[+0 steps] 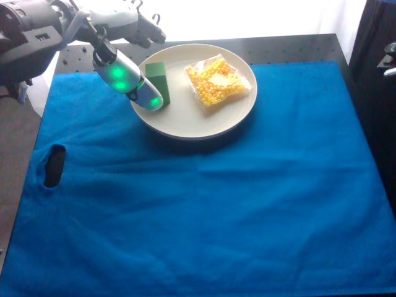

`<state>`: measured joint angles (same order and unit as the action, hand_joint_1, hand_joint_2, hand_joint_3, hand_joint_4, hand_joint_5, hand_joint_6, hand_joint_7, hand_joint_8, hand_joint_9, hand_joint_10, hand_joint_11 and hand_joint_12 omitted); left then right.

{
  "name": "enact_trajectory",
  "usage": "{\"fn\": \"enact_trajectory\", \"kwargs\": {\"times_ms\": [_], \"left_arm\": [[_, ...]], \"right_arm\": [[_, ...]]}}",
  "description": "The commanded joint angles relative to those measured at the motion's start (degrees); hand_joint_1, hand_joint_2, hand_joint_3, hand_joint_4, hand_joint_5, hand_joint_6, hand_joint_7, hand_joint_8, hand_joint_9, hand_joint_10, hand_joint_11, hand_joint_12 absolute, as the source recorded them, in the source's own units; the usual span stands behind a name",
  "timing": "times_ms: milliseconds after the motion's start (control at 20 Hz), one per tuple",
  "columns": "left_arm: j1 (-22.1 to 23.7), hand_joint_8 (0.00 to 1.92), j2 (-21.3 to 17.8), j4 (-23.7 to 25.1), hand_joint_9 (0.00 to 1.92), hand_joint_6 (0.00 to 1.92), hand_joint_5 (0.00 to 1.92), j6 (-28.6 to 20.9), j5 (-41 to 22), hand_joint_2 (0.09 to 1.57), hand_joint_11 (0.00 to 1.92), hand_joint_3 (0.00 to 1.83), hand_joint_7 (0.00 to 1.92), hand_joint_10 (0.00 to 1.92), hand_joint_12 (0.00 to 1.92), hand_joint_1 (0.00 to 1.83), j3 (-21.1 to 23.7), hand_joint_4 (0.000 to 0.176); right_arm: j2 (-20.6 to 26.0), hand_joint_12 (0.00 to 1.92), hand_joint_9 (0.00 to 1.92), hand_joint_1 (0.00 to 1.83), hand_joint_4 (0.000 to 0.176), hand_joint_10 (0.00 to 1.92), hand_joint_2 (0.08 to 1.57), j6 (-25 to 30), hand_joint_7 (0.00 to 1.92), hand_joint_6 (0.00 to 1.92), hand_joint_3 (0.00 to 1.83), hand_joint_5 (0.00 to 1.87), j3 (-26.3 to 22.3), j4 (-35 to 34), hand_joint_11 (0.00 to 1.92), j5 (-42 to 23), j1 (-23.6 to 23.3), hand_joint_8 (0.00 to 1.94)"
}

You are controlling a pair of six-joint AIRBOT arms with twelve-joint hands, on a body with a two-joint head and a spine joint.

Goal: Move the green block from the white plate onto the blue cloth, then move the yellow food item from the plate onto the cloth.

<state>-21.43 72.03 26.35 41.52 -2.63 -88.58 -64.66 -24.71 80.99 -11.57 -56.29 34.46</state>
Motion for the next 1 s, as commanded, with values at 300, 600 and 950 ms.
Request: {"fn": "enact_trajectory", "kwargs": {"times_ms": [300, 600, 950], "left_arm": [[-0.9, 0.0, 2.2, -0.1, 0.71, 0.0, 0.53, -0.1, -4.8, 0.83, 0.15, 0.0, 0.64, 0.03, 1.29, 0.63, -1.9, 0.015], [-2.2, 0.01, 3.4, -1.8, 0.66, 0.0, 0.57, -0.2, -5.1, 0.86, 0.15, 0.0, 0.68, 0.01, 1.29, 0.65, -3.6, 0.003], [-3.4, 0.0, 4.9, -3.6, 0.9, 0.01, 0.9, -0.2, -5.7, 0.95, 0.48, 0.0, 0.92, 0.05, 1.32, 0.96, -5.4, 0.0]], "right_arm": [[-0.4, 0.25, 0.07, 0.3, 0.1, 0.0, 0.98, 0.3, 0.12, 0.0, 0.0, 0.26, 0.3, -0.4, 0.0, -6.8, -0.8, 0.0], [-0.5, 0.19, 0.06, 0.31, 0.091, 0.0, 1.0, 0.3, 0.13, 0.0, 0.0, 0.27, 0.2, -0.4, 0.0, -6.9, -0.8, 0.0], [-0.5, 0.24, 0.08, 0.27, 0.097, 0.0, 1.01, 0.3, 0.16, 0.01, 0.0, 0.28, -0.1, -0.3, 0.0, -7.0, -0.8, 0.0]]}}
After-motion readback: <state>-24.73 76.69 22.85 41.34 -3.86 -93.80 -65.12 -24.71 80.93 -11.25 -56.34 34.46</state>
